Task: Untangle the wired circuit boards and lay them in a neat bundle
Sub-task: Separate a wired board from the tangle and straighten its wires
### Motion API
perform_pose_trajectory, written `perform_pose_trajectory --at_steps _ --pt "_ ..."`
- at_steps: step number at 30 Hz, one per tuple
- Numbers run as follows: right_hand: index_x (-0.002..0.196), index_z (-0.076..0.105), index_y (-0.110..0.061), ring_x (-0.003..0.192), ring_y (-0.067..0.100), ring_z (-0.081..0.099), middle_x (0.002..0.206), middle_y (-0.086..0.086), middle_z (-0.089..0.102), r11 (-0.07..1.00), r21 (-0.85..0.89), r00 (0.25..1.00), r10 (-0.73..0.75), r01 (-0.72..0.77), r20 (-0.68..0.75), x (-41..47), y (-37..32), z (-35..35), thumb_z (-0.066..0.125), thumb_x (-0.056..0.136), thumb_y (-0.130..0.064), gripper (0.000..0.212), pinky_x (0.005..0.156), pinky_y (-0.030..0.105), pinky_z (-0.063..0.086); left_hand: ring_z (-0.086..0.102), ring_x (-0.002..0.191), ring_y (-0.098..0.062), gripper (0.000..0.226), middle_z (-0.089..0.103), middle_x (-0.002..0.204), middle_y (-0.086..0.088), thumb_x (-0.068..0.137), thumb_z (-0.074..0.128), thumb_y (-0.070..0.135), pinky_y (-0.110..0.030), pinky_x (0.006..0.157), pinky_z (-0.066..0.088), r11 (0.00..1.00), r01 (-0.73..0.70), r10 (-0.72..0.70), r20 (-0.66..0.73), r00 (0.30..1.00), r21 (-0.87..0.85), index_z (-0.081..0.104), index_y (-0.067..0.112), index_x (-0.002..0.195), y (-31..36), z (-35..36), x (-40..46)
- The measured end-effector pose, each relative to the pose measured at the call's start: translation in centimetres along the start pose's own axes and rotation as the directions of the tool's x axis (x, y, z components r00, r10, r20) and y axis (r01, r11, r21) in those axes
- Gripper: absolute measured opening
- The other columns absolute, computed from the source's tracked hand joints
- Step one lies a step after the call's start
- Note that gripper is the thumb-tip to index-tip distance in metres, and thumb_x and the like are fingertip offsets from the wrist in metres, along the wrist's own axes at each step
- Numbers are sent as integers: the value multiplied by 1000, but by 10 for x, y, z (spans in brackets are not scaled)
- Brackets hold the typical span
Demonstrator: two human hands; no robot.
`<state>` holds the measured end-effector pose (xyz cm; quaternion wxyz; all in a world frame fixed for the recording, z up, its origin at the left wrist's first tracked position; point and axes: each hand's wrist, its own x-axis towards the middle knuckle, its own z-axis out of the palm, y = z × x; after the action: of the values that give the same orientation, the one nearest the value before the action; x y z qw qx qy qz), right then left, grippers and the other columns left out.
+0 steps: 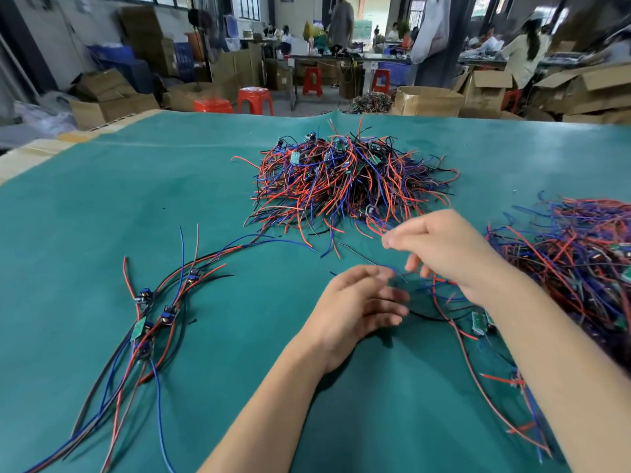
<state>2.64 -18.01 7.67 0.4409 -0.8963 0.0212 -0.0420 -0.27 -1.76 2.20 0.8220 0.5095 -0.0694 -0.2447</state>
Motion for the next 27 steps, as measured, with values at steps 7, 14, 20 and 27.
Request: perform_pose_trajectory --at_steps 7,14,20,27 --pt "72 79 -29 56 5 61 63 -14 70 940 -191 955 -294 284 -27 -82 3 23 65 77 -35 17 60 22 46 65 67 -16 38 70 75 -3 105 43 31 -26 64 55 998 -4 0 -67 998 -56 62 0 116 1 0 2" --pt "50 63 -15 46 5 41 48 6 57 956 121 958 -276 266 74 -85 8 28 63 69 -23 20 54 34 40 61 63 -17 26 66 72 -5 102 50 16 -26 55 51 1000 -16 16 -54 998 8 63 -2 114 1 -3 0" --pt "72 55 -18 41 16 53 58 13 67 938 345 937 -148 32 315 -81 12 30 62 91 -35 26 44 21 39 52 64 -19 21 56 74 -10 99 47 7 -28 59 44 999 -35 37 -43 998 37 67 7 93 -2 -6 2" --pt "84 68 -27 46 10 48 57 -2 60 899 430 991 -31 84 -129 -69 26 32 63 98 -42 21 46 18 37 52 58 -14 14 58 68 -5 89 57 14 -21 55 42 988 -67 50 125 991 137 71 13 86 -1 -7 -2"
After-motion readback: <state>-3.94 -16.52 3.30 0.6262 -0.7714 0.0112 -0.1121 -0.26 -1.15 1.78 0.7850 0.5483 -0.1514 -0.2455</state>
